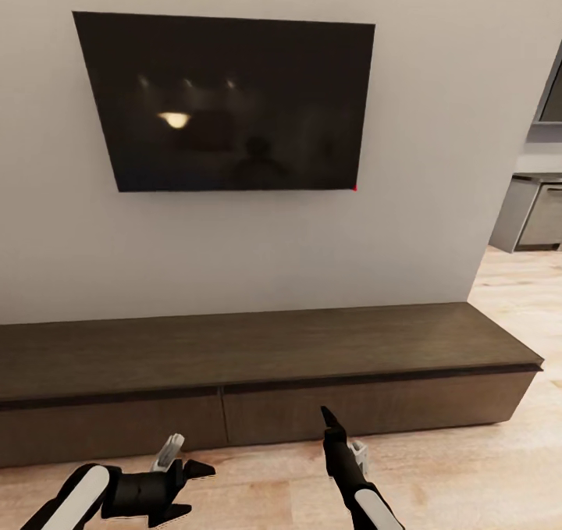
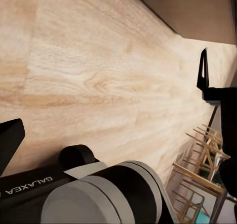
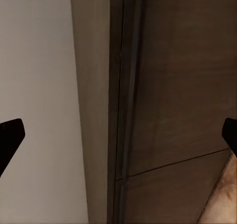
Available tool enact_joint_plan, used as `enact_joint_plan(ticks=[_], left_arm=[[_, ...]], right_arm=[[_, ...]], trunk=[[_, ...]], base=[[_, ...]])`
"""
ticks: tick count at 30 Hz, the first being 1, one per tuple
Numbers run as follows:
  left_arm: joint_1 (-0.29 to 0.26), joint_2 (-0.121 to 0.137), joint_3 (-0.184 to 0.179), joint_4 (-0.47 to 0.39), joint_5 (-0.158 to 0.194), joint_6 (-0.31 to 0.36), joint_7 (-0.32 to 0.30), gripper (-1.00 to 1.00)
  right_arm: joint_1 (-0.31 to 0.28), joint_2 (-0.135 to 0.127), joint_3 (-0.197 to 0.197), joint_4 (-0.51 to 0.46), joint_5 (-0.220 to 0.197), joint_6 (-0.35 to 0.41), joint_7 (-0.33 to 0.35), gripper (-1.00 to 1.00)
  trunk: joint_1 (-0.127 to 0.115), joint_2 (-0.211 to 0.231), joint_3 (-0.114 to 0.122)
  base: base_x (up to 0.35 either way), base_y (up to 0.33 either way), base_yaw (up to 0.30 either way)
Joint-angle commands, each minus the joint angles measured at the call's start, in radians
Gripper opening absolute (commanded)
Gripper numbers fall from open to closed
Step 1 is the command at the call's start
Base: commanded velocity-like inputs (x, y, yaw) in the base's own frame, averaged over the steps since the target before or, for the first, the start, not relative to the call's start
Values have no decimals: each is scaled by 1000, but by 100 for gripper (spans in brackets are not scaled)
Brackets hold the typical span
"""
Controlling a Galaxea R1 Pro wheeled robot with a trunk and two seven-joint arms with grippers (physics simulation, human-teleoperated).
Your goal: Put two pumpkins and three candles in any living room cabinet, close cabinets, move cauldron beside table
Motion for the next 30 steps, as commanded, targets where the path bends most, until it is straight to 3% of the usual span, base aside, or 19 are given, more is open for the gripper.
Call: enact_joint_plan(ticks=[1,12,30], left_arm=[[0,2,-2,0,0,0,-3,100],[0,3,-6,0,0,-1,-9,100],[0,5,2,-8,0,-1,-24,100]], right_arm=[[0,0,0,0,0,1,-1,100],[0,0,0,0,0,5,-3,100],[0,0,10,0,6,4,14,100]], trunk=[[0,0,0],[0,0,0],[69,-126,-56]], base=[[203,0,0],[74,16,0],[1,0,0]])
